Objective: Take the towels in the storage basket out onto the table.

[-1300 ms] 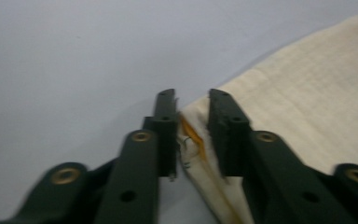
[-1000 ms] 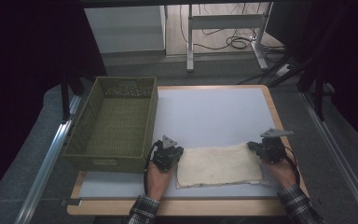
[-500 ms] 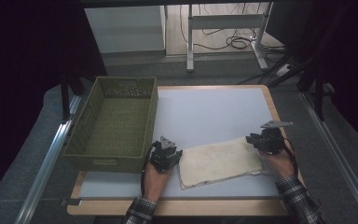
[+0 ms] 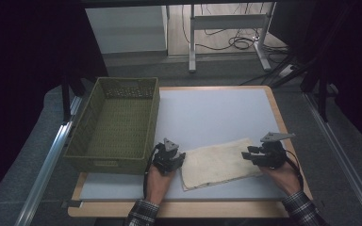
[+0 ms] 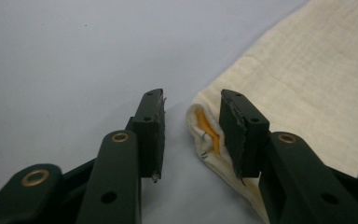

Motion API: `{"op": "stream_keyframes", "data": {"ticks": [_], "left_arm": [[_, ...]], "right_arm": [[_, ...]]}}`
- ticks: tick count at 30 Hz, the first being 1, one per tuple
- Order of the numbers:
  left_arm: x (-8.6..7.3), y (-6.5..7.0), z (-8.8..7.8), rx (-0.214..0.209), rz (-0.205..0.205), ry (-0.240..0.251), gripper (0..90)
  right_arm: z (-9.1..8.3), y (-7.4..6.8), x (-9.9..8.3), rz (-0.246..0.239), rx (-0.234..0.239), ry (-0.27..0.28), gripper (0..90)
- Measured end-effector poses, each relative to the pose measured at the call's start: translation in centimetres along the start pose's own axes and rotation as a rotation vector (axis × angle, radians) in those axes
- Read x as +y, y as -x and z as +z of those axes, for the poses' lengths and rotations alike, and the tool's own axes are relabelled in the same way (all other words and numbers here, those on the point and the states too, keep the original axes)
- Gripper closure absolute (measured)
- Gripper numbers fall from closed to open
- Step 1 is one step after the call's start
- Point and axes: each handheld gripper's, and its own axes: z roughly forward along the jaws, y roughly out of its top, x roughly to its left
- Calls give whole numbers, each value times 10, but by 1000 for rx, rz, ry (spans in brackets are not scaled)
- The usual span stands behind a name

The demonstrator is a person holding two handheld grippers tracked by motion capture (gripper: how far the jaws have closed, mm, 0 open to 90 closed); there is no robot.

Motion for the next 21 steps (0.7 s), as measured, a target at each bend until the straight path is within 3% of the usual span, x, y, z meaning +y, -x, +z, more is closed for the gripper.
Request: {"op": "stream_keyframes", "data": {"ticks": [2,13,17,21], "left_arm": [[0,0,0,7,1,0,597],[0,-1,1,-6,-12,0,594],[0,-2,1,-9,-16,0,595],[0,-2,0,-11,-15,-3,595]], "right_arm": [[5,-14,-1,-18,39,1,580],[37,-69,-1,-115,153,-37,560],[49,-95,0,-174,200,-50,601],[60,-115,2,-197,258,-60,638]]}}
